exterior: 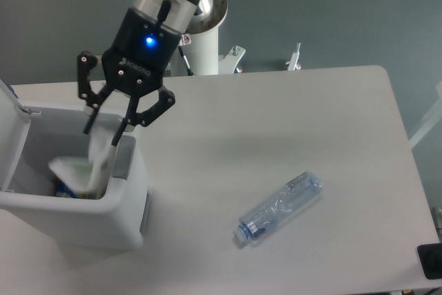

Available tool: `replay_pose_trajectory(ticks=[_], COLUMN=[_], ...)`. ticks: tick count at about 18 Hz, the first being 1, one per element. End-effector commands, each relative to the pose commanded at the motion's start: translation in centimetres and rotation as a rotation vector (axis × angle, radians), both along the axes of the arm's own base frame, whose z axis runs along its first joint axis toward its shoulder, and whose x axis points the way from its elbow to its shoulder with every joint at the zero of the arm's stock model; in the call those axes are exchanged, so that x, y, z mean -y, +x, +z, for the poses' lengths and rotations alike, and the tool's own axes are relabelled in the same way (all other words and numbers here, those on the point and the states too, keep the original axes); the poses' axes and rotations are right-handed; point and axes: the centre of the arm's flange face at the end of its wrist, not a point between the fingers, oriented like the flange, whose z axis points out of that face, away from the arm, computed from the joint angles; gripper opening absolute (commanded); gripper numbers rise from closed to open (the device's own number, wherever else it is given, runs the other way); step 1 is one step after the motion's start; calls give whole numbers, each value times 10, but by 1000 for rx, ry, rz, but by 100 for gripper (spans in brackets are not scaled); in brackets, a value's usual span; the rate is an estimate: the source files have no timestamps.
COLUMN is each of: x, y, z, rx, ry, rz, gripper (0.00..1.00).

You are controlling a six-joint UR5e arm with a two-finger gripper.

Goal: Place the trash in the trash can
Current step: 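Carry the paper over the white bin and open the gripper, then move the gripper to the clear plastic bottle and lower around it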

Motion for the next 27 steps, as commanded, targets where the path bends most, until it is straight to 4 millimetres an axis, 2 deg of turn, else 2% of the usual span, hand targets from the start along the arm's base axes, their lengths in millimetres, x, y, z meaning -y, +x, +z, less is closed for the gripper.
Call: replay_pose_trajectory(ticks=[2, 4, 5, 6, 8, 9, 10, 12, 15, 17, 18, 22, 24, 27], x=[-8, -1, -1, 0, 12, 21, 27, 35, 35, 37, 34, 5, 2, 1], y=[-19, -69, -91, -107, -147, -163, -177, -201, -215, -220, -219, -198, -188, -169], z=[-15, -44, -60, -67, -86, -89, -92, -116, -144, -164, -181, -233, -261, -282], rx=[-15, -83, -112, -157, -206, -218, -222, -220, -308, -437, -493, -525, -527, -576], ry=[-18, -53, -69, -67, -102, -121, -135, -173, -254, -319, -373, -486, -537, -634], rz=[19, 62, 70, 70, 106, 136, 159, 178, 138, 16, -52, -157, -204, -277], gripper=[100, 100, 100, 100, 100, 100, 100, 100, 100, 100, 100, 100, 100, 100])
